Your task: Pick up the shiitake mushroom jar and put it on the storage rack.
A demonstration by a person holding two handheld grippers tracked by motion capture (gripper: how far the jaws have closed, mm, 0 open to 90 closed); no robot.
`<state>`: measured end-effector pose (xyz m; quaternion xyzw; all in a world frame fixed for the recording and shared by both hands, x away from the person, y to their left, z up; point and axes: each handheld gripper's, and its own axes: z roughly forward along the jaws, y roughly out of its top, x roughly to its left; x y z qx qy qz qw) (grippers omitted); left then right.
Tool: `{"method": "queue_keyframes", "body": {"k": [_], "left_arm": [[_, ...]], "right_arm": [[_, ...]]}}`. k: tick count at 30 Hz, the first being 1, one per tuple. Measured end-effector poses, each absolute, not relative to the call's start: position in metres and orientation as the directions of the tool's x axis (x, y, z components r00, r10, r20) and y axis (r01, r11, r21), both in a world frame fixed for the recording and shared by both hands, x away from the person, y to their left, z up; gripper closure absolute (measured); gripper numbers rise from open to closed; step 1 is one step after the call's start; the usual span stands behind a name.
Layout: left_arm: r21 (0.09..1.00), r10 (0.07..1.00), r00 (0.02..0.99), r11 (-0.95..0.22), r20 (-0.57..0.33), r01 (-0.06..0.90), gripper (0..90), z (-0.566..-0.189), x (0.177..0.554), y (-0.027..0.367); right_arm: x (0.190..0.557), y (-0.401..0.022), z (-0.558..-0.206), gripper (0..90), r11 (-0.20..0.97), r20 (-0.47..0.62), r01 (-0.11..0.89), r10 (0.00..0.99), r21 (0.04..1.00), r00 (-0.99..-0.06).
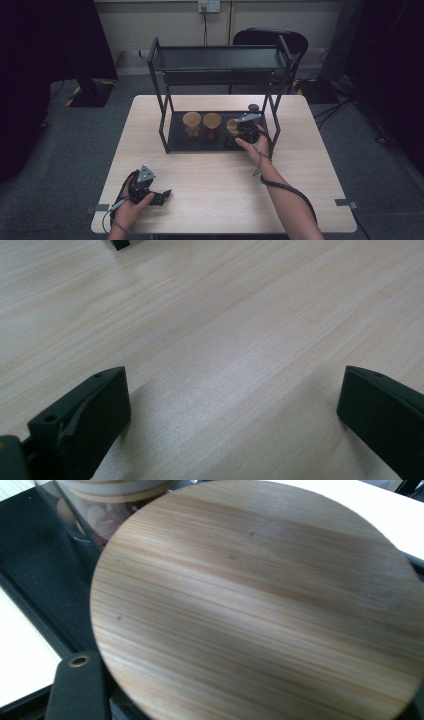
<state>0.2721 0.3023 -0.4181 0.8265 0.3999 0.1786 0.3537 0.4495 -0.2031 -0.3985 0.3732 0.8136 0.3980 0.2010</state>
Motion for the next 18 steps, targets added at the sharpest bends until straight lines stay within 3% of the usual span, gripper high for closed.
{"method": "queue_keyframes", "body": {"k": [18], "left_arm": [[0.727, 0.787, 0.617, -0.430, 0.012, 0.535, 0.4, -0.4181, 0.2721, 0.3024]], "right_arm": [[0.4556, -0.1990, -0.4004, 25.4, 0.408, -0.041, 0.435, 0.765, 0.803, -0.643]]}}
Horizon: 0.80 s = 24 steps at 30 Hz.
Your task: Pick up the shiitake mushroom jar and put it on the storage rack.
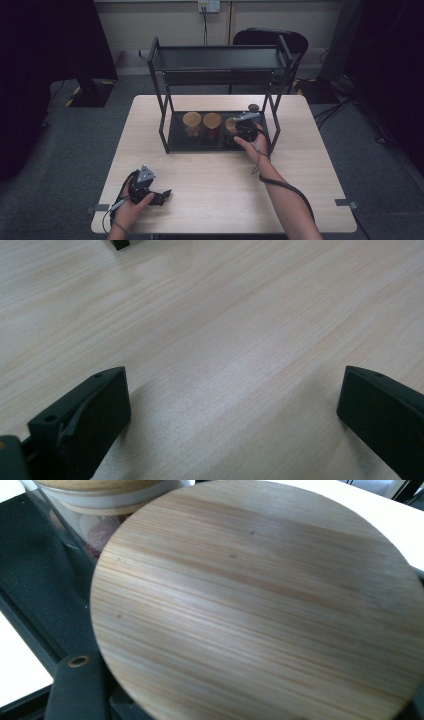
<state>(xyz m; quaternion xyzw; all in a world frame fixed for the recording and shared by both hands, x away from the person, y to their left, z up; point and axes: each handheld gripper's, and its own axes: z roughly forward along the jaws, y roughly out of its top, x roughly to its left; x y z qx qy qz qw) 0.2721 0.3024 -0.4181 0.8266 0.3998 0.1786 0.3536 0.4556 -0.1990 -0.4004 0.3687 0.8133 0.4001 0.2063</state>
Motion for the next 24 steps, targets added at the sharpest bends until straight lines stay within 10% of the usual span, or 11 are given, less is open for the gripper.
{"method": "queue_keyframes", "body": {"k": [24], "left_arm": [[0.728, 0.785, 0.620, -0.432, 0.012, 0.533, 0.4, -0.4182, 0.2724, 0.3031]], "right_arm": [[0.4637, -0.1925, -0.3987, 25.4, 0.408, -0.038, 0.443, 0.769, 0.798, -0.638]]}}
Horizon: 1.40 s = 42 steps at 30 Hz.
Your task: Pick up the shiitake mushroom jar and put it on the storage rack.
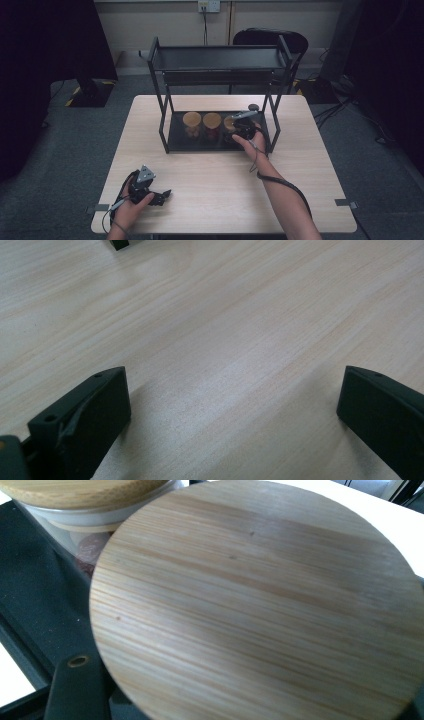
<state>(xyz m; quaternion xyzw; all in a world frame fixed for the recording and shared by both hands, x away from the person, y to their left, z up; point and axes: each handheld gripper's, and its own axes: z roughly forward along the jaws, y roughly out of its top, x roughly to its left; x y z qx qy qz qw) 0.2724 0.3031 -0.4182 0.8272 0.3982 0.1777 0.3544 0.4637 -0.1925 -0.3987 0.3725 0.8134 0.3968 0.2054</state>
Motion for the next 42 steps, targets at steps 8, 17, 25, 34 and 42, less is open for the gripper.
{"method": "queue_keyframes", "body": {"k": [8, 17, 25, 34, 42], "left_arm": [[0.728, 0.784, 0.621, -0.432, 0.012, 0.532, 0.4, -0.418, 0.272, 0.303], [0.728, 0.784, 0.621, -0.432, 0.012, 0.532, 0.4, -0.418, 0.273, 0.303], [0.728, 0.784, 0.621, -0.433, 0.012, 0.532, 0.4, -0.418, 0.273, 0.303], [0.728, 0.783, 0.621, -0.433, 0.012, 0.532, 0.4, -0.418, 0.273, 0.304], [0.728, 0.783, 0.621, -0.433, 0.012, 0.532, 0.4, -0.418, 0.273, 0.304]], "right_arm": [[0.463, -0.191, -0.398, 25.4, 0.407, -0.040, 0.445, 0.773, 0.798, -0.634], [0.464, -0.193, -0.396, 17.2, 0.384, -0.009, 0.467, 0.779, 0.796, -0.627], [0.463, -0.197, -0.390, 6.2, 0.374, 0.008, 0.497, 0.793, 0.783, -0.609], [0.455, -0.207, -0.387, 2.3, 0.360, 0.027, 0.496, 0.788, 0.790, -0.616], [0.444, -0.214, -0.383, 2.1, 0.342, 0.025, 0.487, 0.799, 0.803, -0.601]]}}
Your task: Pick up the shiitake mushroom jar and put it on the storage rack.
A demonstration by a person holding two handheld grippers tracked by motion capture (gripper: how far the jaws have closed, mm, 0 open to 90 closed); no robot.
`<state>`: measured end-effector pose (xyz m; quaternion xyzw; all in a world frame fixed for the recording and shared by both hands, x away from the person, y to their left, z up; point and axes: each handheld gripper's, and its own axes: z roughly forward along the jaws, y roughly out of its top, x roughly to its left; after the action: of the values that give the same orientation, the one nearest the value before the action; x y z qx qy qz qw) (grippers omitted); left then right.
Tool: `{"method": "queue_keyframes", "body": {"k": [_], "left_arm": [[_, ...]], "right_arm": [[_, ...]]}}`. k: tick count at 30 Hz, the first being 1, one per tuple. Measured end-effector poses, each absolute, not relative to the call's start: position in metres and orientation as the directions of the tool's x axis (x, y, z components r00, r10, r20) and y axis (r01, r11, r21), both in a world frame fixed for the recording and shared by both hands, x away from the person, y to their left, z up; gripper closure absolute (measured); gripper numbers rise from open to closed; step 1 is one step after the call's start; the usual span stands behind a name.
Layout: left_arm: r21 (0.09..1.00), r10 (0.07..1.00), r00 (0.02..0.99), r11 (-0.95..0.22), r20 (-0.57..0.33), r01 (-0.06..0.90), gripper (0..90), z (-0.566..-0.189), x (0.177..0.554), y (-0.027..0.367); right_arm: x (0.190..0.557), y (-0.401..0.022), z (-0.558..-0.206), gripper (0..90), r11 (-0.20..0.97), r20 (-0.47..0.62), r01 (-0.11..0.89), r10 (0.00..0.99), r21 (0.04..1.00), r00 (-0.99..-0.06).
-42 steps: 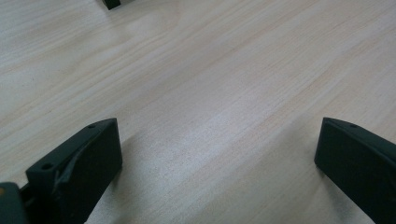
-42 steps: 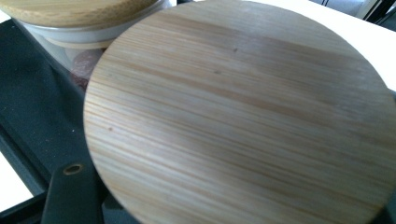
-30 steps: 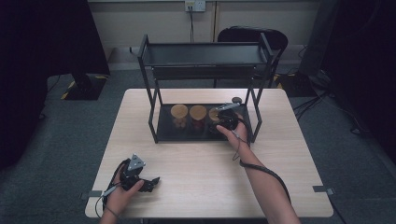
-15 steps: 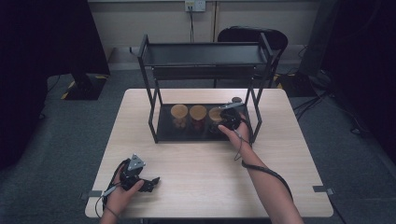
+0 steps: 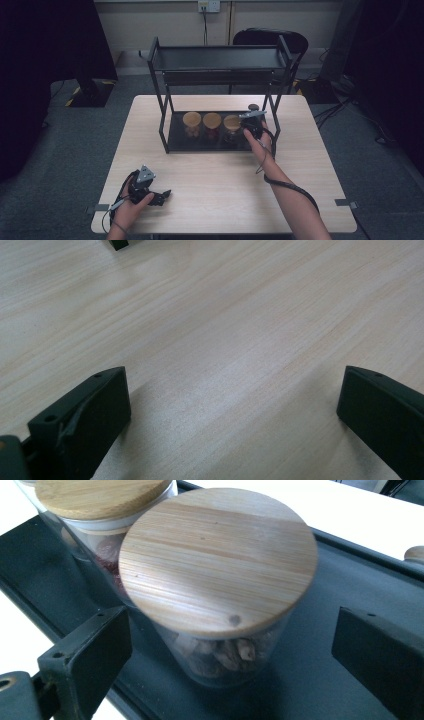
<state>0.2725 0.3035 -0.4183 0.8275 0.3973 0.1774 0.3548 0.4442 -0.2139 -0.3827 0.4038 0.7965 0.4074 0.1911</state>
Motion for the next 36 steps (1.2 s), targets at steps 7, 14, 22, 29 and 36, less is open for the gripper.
{"method": "queue_keyframes", "body": {"k": [7, 14, 22, 29, 36], "left_arm": [[0.728, 0.783, 0.621, -0.433, 0.012, 0.532, 0.4, -0.418, 0.273, 0.304], [0.728, 0.783, 0.622, -0.433, 0.012, 0.532, 0.4, -0.418, 0.273, 0.304], [0.728, 0.783, 0.622, -0.433, 0.012, 0.532, 0.4, -0.418, 0.273, 0.304], [0.728, 0.782, 0.623, -0.435, 0.013, 0.531, 0.4, -0.418, 0.273, 0.304], [0.728, 0.782, 0.623, -0.433, 0.012, 0.531, 0.4, -0.418, 0.273, 0.304]], "right_arm": [[0.433, -0.218, -0.380, 2.1, 0.334, 0.025, 0.480, 0.800, 0.811, -0.599], [0.425, -0.216, -0.381, 2.2, 0.350, 0.016, 0.476, 0.792, 0.807, -0.610], [0.416, -0.214, -0.379, 2.1, 0.355, 0.014, 0.466, 0.784, 0.811, -0.621], [0.409, -0.215, -0.378, 2.2, 0.362, 0.012, 0.454, 0.771, 0.814, -0.637], [0.404, -0.216, -0.376, 2.4, 0.363, 0.017, 0.447, 0.761, 0.817, -0.649]]}}
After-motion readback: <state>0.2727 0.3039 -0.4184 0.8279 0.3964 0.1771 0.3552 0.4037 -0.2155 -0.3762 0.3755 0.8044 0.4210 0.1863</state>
